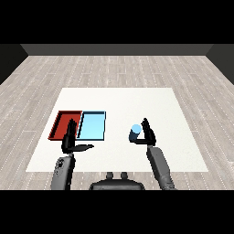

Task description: Pick the blue can and put it in the blue box

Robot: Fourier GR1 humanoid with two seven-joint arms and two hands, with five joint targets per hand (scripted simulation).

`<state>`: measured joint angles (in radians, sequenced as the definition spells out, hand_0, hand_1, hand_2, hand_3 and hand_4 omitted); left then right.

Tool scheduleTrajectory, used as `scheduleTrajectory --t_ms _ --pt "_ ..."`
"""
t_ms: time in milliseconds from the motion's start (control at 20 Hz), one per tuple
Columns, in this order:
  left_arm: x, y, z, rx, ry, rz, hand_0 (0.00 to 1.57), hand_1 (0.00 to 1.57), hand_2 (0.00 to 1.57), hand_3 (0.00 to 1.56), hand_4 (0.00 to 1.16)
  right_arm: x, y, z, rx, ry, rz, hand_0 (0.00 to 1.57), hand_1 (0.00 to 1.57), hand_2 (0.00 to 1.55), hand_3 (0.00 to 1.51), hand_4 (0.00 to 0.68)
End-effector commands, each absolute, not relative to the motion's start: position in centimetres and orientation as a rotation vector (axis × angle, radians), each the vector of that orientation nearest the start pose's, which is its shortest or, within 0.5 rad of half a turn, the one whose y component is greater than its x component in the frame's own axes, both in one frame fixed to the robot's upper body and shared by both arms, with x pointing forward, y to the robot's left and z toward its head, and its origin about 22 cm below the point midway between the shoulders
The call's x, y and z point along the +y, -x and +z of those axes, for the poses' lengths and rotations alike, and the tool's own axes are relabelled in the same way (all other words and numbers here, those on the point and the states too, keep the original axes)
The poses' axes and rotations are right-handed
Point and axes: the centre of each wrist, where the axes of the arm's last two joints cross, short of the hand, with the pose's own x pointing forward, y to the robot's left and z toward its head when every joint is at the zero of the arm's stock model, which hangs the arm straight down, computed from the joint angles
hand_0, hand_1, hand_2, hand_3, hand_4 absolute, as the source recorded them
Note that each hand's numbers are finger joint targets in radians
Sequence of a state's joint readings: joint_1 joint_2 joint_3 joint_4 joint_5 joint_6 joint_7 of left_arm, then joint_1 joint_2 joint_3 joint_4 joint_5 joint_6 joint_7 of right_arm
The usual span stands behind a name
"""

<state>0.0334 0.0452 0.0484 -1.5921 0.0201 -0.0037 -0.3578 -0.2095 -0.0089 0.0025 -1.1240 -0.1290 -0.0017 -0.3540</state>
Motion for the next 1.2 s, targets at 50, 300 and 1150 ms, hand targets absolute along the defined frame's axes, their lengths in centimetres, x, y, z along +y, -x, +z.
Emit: scheduleTrajectory --t_ms 50,300,1150 --pt "26.1 -23.7 -0.7 -1.946 -0.053 0.022 0.0 0.0 0.0 0.0 0.0 -21.1 -30.7 -7.4 -1.619 -0.15 -0.089 0.0 0.0 0.0 0.0 0.0" --pt "23.8 -22.3 0.3 -1.933 -0.099 0.003 0.0 0.0 0.0 0.0 0.0 -20.8 -29.1 -6.6 -1.61 -0.15 -0.096 0.0 0.0 0.0 0.0 0.0" --pt "25.6 -23.7 -0.4 -1.928 -0.09 0.011 0.0 0.0 0.0 0.0 0.0 -19.3 -31.9 -6.5 -1.583 -0.189 -0.116 0.0 0.0 0.0 0.0 0.0"
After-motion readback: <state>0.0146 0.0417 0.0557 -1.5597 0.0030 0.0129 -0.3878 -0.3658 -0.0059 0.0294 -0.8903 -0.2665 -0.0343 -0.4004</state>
